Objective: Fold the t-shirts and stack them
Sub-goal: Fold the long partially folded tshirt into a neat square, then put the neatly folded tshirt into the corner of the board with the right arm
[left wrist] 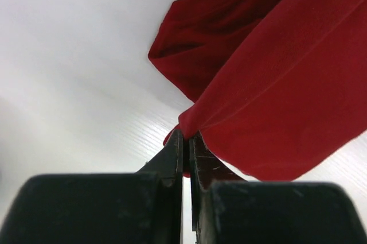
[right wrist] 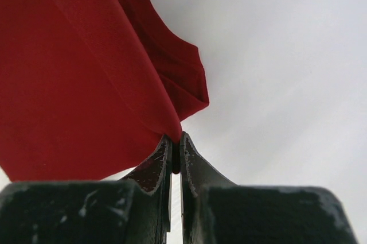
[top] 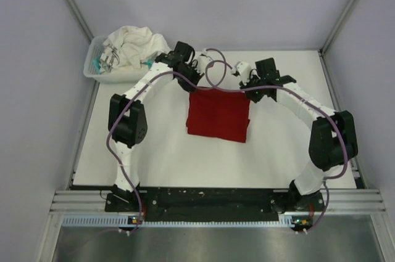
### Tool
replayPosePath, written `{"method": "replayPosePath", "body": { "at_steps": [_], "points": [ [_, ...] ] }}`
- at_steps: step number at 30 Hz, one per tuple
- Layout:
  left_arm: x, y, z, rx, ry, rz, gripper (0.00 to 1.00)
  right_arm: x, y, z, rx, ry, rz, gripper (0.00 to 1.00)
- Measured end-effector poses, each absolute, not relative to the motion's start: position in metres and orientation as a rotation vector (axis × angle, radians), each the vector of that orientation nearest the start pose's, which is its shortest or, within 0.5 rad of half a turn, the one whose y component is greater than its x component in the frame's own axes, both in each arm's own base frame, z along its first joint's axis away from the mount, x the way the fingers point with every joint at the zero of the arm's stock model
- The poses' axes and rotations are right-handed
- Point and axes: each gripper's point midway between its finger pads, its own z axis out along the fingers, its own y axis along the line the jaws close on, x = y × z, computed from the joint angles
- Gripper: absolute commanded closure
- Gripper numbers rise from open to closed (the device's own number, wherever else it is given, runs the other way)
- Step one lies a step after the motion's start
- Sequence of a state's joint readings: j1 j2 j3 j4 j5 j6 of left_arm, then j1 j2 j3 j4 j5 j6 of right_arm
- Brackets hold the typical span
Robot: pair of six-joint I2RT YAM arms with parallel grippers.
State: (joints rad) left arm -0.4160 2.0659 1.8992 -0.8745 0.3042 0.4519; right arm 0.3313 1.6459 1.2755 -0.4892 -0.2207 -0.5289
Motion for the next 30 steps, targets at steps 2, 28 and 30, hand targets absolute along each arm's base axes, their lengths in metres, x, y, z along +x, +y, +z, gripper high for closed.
{"method": "replayPosePath", "body": {
  "at_steps": [2,28,30],
  "points": [
    [0.443,-0.233,0.126,1.167,2.295,-0.37,0.95,0.402,0.153,0.122,-1.079,2.172,0.157,1.0],
    [0.498,-0.223,0.086,0.9,2.373,-0.161,0.48,0.448,0.101,0.105,-0.157,2.444,0.172,0.12],
    [0.477,-0.222,0.09,0.918,2.386,-0.216,0.47,0.433,0.11,0.114,-0.115,2.436,0.263,0.11]
  ]
}}
